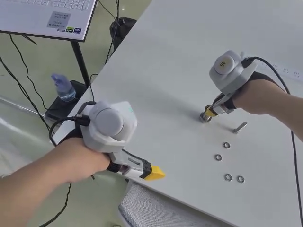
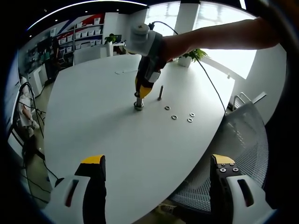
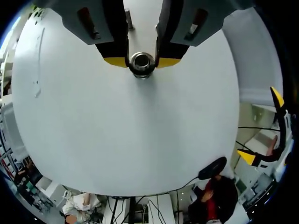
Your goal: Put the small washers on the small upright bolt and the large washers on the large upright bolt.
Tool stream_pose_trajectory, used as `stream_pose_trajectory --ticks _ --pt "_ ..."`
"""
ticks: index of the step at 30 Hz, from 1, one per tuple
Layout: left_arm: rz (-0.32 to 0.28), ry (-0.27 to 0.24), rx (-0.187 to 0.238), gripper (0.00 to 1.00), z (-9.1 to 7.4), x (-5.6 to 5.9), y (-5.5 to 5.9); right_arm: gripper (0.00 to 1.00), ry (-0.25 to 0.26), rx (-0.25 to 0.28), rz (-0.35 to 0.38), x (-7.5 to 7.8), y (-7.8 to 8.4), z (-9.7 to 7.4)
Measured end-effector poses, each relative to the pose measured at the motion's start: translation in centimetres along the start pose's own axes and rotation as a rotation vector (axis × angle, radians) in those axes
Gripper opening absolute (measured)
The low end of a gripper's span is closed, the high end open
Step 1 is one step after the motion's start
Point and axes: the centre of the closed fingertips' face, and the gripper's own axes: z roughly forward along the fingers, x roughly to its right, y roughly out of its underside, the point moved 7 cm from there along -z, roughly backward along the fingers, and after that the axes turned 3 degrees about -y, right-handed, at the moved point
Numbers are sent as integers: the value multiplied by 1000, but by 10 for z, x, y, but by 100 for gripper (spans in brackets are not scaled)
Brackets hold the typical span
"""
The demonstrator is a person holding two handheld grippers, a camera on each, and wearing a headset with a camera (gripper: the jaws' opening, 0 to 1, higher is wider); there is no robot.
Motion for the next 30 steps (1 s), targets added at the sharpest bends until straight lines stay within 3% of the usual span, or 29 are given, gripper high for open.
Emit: stream_pose_trajectory --ticks 15,30 --pt "7 3 15 93 1 0 -4 22 -11 -31 -15 2 4 18" --pt "42 -6 24 91 4 -2 -7 22 -14 -27 2 6 6 27"
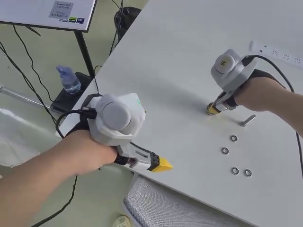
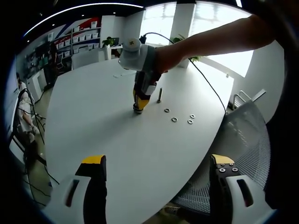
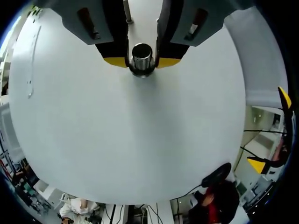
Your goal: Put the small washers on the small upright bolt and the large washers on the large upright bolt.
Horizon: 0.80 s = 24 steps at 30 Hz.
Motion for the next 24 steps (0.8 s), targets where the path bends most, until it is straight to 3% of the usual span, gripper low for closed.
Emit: stream_pose_trajectory --ticks 4,9,24 --pt "13 -18 23 92 -1 -2 -3 22 -3 -3 -2 -1 0 2" --pt "63 -44 20 92 -1 -5 -3 22 -3 -4 0 -3 0 2" --pt "61 -43 37 91 -1 -6 -5 22 1 -1 10 1 -2 8"
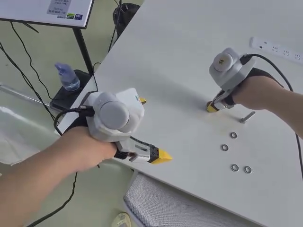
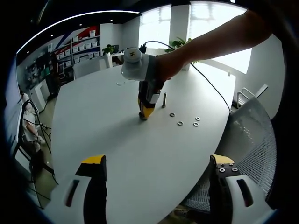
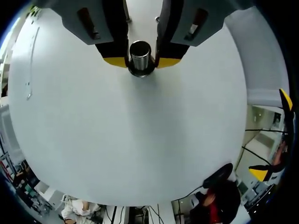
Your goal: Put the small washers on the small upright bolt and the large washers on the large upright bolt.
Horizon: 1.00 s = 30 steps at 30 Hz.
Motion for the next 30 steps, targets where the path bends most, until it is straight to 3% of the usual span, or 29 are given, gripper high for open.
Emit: stream_pose_trajectory --ticks 21,24,27,30 --pt "-1 0 -9 88 -6 4 6 24 8 -1 -32 -10 1 -5" --pt "0 3 -12 88 -6 4 7 28 0 -3 -23 -10 1 -6" --pt "0 6 -12 88 -6 5 7 38 16 27 -38 -8 -1 -9" --pt "4 6 -14 88 -7 5 7 40 9 24 -39 -9 -1 -11"
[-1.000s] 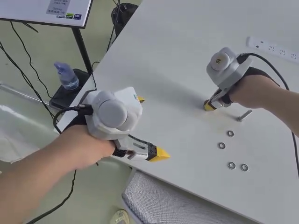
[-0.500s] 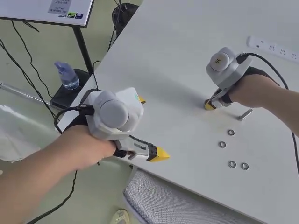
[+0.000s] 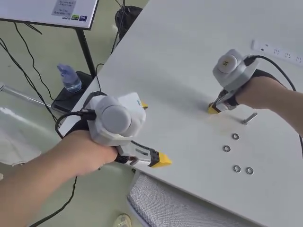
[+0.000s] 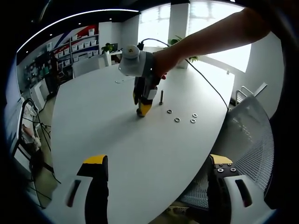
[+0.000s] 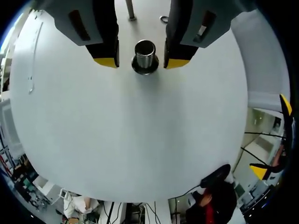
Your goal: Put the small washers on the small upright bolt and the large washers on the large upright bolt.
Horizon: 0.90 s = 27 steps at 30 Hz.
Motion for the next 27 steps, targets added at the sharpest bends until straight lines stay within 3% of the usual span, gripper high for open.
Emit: stream_pose_trajectory --ticks 9,13,27 --pt "5 2 0 88 0 0 -1 40 -1 2 10 10 4 -1" --pt "9 -1 1 87 -1 0 -3 40 -9 28 27 18 3 -3" --pt "14 1 12 87 -1 2 -10 39 4 74 32 5 2 -28"
